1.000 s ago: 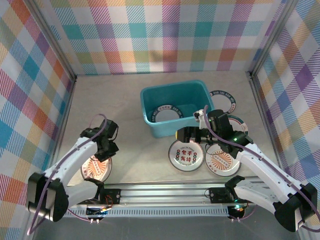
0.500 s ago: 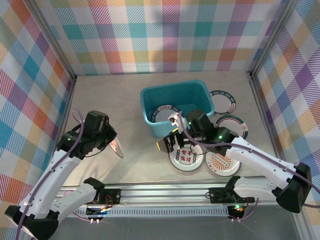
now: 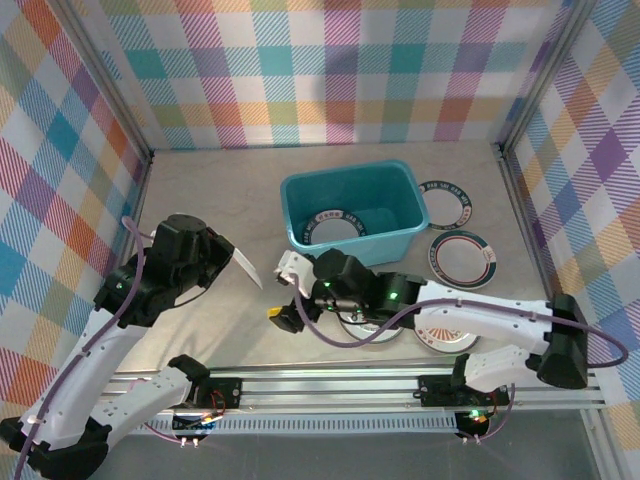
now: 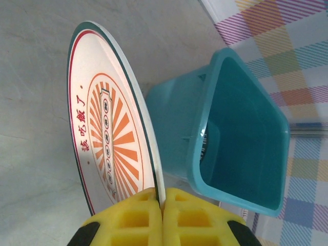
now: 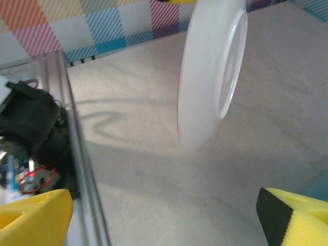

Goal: Place the plates into the plastic bin on the countertop

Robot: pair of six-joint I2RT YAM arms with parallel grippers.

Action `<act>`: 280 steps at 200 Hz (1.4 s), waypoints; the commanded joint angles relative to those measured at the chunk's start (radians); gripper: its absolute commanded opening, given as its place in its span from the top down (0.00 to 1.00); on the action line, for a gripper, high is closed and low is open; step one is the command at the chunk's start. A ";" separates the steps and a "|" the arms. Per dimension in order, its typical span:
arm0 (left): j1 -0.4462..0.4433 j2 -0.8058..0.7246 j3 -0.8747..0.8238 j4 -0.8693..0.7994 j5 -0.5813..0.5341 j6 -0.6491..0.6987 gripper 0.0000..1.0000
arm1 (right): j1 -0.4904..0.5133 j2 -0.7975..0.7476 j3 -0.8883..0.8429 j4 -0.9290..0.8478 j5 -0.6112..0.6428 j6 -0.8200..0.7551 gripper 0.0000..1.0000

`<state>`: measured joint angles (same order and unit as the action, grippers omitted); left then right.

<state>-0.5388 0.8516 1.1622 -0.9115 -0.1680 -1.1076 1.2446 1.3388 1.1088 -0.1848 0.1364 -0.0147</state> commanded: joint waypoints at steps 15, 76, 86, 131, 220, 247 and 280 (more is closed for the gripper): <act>-0.037 0.007 0.059 0.056 -0.021 -0.037 1.00 | 0.036 0.088 0.024 0.221 0.164 -0.065 0.08; -0.081 0.001 0.056 0.061 -0.070 -0.061 1.00 | 0.063 0.217 0.071 0.317 0.400 0.012 0.16; -0.082 0.001 0.057 0.060 -0.074 -0.061 1.00 | 0.063 0.217 0.056 0.350 0.414 0.018 0.18; -0.087 0.014 0.061 0.069 -0.068 -0.064 1.00 | 0.062 0.246 0.051 0.431 0.424 -0.006 0.44; -0.106 0.013 0.055 0.078 -0.062 -0.078 1.00 | 0.086 0.280 0.053 0.519 0.443 -0.074 0.76; -0.113 0.004 0.053 0.077 -0.067 -0.080 1.00 | 0.091 0.275 0.047 0.524 0.467 -0.072 0.88; -0.120 -0.002 0.051 0.086 -0.065 -0.070 0.89 | 0.097 0.266 0.043 0.532 0.478 -0.073 0.95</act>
<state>-0.6373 0.8730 1.1919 -0.8764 -0.2394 -1.2140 1.3247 1.6093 1.1484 0.2890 0.6235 -0.0883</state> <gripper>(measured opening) 0.048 0.131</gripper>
